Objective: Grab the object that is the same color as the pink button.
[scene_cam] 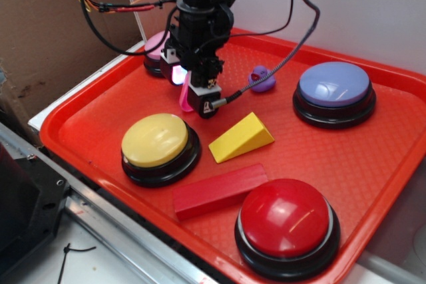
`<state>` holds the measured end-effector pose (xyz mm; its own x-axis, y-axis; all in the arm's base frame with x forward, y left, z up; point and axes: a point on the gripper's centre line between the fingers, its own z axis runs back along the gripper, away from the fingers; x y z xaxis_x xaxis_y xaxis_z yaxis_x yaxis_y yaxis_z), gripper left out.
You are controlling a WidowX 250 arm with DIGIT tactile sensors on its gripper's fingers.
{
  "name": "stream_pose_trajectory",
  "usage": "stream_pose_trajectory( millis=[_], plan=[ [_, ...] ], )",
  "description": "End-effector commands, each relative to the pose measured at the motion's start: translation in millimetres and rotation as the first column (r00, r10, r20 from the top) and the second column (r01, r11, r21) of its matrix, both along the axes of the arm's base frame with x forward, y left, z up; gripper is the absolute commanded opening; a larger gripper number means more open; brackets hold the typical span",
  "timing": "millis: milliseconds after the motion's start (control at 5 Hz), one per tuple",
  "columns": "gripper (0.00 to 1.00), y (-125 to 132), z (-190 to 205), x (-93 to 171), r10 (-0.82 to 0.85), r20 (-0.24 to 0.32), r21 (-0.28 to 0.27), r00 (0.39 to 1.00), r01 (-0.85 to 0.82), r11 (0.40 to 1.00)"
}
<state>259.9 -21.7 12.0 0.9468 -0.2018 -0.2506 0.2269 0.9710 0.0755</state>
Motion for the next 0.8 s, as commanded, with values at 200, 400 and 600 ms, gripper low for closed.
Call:
stream_pose_trajectory(
  millis=[200,400,600],
  plan=[
    [0.00,13.5,15.9,11.4,0.040,0.064,-0.022,0.997,-0.039,0.999],
    [0.00,15.4,23.1,10.1,0.041,0.078,-0.024,0.996,-0.040,0.999],
    [0.00,22.4,72.3,9.4,0.071,0.129,-0.076,0.989,-0.062,0.995]
  ],
)
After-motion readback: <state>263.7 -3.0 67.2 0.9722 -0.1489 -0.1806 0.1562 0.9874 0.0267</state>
